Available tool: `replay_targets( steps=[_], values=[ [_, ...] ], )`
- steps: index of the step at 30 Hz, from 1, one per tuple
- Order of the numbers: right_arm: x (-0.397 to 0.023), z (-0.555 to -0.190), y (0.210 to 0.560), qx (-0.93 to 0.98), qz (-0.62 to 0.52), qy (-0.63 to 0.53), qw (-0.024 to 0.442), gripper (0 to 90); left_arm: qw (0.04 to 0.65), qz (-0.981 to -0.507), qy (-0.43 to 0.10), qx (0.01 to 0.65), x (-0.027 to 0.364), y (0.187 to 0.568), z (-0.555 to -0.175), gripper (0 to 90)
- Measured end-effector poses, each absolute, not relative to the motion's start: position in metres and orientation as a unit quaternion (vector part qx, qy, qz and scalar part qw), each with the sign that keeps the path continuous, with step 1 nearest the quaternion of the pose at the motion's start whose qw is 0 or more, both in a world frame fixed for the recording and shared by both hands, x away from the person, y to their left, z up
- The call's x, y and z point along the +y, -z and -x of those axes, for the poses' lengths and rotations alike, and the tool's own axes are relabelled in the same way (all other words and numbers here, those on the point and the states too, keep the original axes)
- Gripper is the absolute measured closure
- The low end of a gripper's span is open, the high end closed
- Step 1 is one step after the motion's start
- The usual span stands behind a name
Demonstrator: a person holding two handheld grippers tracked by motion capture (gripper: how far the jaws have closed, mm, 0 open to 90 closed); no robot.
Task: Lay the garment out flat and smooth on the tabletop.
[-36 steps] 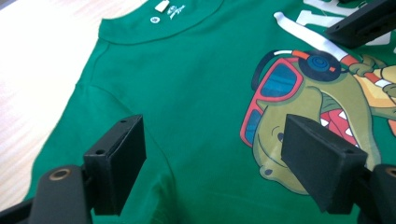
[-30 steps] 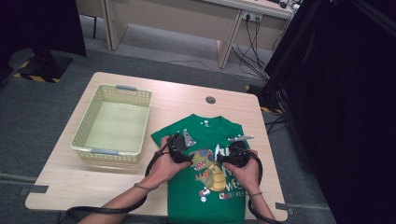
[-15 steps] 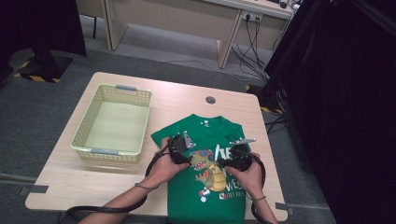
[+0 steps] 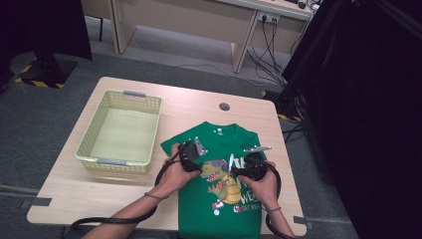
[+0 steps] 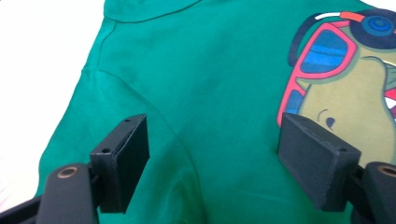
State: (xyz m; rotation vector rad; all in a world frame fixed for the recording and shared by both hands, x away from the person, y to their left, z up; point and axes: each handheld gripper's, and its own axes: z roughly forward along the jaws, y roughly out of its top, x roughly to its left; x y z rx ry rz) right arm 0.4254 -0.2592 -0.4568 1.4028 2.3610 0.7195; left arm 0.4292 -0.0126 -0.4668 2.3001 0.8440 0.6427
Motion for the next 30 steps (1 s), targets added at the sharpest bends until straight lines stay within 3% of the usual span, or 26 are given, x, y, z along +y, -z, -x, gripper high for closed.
replay_targets(
  steps=[30],
  values=[
    [-0.262,-0.438,0.453,0.812,-0.489,-0.278,0.156,36.1,0.292,-0.855,-0.252,0.346,-0.005,0.467,-0.447,25.2]
  ],
)
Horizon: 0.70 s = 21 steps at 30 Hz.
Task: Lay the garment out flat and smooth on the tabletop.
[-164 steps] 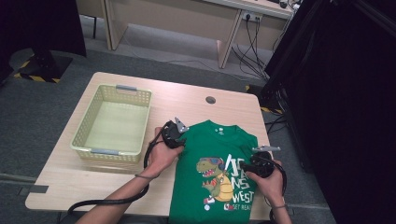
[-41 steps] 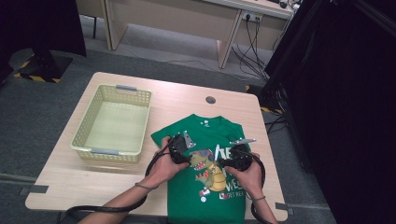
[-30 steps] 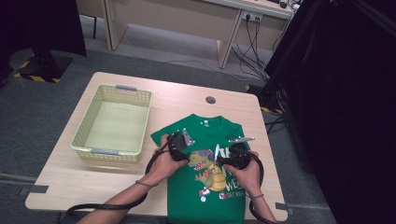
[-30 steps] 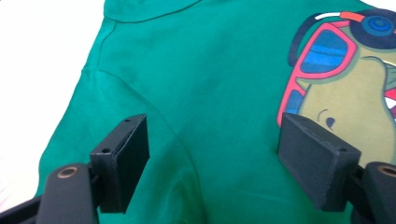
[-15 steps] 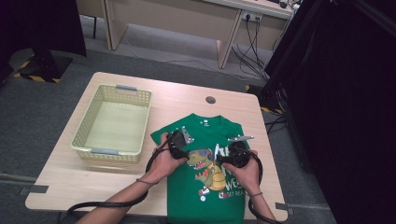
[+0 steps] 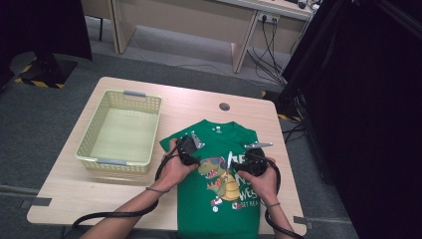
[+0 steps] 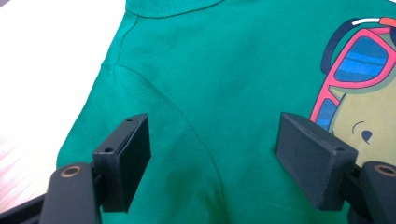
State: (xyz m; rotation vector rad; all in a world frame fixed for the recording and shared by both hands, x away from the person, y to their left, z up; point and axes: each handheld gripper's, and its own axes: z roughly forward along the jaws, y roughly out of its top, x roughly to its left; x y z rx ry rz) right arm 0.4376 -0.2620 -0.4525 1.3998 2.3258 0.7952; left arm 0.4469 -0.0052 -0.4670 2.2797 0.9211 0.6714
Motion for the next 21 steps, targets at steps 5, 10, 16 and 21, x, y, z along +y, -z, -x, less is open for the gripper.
replay_targets(
  steps=[5,10,16,21],
  values=[
    [-0.283,-0.44,0.439,0.792,-0.508,-0.288,0.179,48.4,0.293,-0.855,-0.253,0.346,-0.005,0.467,-0.448,25.3],
    [-0.302,-0.447,0.433,0.771,-0.532,-0.287,0.199,59.2,0.292,-0.854,-0.254,0.347,-0.004,0.467,-0.449,25.3],
    [-0.31,-0.455,0.437,0.773,-0.533,-0.272,0.211,61.1,0.293,-0.854,-0.255,0.348,-0.003,0.467,-0.451,25.4],
    [-0.305,-0.464,0.444,0.787,-0.517,-0.265,0.209,61.6,0.294,-0.853,-0.256,0.348,-0.004,0.468,-0.451,25.8]
  ],
)
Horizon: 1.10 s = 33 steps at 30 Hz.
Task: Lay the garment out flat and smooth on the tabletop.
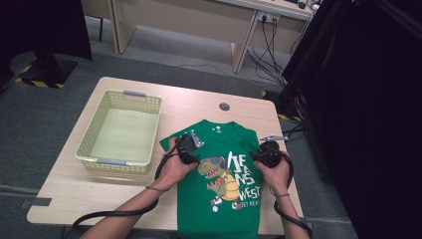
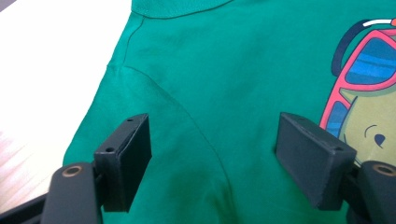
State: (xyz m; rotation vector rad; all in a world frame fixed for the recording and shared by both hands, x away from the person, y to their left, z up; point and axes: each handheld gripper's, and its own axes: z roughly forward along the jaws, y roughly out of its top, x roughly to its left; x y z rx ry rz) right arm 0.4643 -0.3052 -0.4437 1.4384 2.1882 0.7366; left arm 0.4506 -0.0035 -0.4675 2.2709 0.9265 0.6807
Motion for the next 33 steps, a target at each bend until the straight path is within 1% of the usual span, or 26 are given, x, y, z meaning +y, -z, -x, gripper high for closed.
replay_targets(
  steps=[7,8,11,14,19,26,29,33],
  values=[
    [-0.304,-0.474,0.455,0.808,-0.496,-0.242,0.206,67.2,0.294,-0.852,-0.256,0.348,-0.003,0.468,-0.451,25.9],
    [-0.305,-0.473,0.456,0.807,-0.496,-0.245,0.206,69.5,0.294,-0.853,-0.256,0.348,-0.003,0.468,-0.451,26.0],
    [-0.308,-0.473,0.456,0.807,-0.497,-0.244,0.207,81.6,0.292,-0.853,-0.256,0.348,-0.003,0.467,-0.452,26.3],
    [-0.312,-0.474,0.455,0.804,-0.501,-0.249,0.202,86.3,0.294,-0.852,-0.256,0.349,-0.003,0.468,-0.453,26.4],
    [-0.318,-0.472,0.446,0.788,-0.515,-0.27,0.2,87.0,0.294,-0.852,-0.257,0.349,-0.003,0.468,-0.453,27.0],
    [-0.345,-0.474,0.416,0.756,-0.54,-0.29,0.228,87.2,0.293,-0.851,-0.258,0.351,-0.003,0.468,-0.455,27.4],
    [-0.356,-0.475,0.413,0.746,-0.553,-0.287,0.235,87.2,0.292,-0.851,-0.258,0.352,-0.003,0.467,-0.456,27.5],
    [-0.368,-0.476,0.418,0.733,-0.573,-0.276,0.24,87.4,0.292,-0.851,-0.258,0.353,-0.003,0.467,-0.457,27.8]
  ],
)
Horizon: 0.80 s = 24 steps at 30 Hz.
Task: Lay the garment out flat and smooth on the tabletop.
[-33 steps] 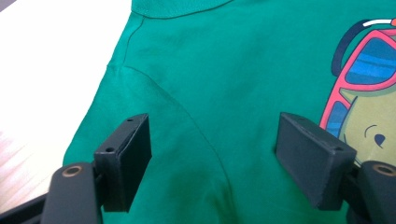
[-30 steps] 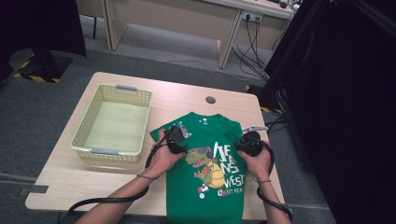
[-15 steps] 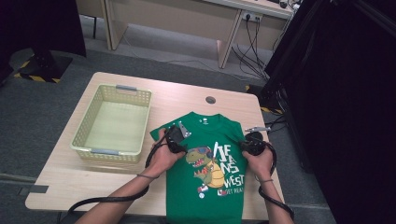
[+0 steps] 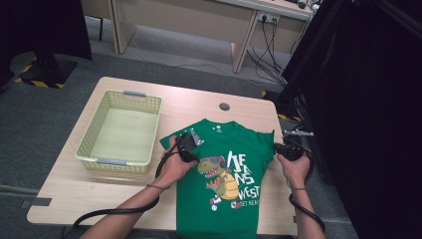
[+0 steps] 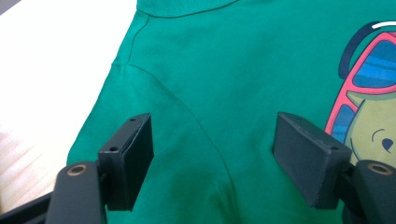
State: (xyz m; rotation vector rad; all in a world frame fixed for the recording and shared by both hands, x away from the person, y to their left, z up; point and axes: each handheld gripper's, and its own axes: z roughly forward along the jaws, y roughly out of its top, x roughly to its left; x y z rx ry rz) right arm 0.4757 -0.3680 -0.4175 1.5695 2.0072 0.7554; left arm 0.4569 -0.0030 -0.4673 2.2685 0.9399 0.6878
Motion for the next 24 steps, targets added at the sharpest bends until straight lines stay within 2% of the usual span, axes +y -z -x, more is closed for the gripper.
replay_targets(
  steps=[8,16,24],
  values=[
    [-0.386,-0.468,0.424,0.72,-0.594,-0.254,0.254,80.1,0.291,-0.85,-0.259,0.355,-0.003,0.467,-0.459,28.1],
    [-0.367,-0.433,0.433,0.759,-0.561,-0.282,0.172,72.5,0.286,-0.851,-0.26,0.354,-0.002,0.467,-0.461,28.6],
    [-0.354,-0.409,0.438,0.765,-0.553,-0.297,0.144,68.7,0.284,-0.851,-0.262,0.355,-0.003,0.466,-0.462,29.1]
  ],
)
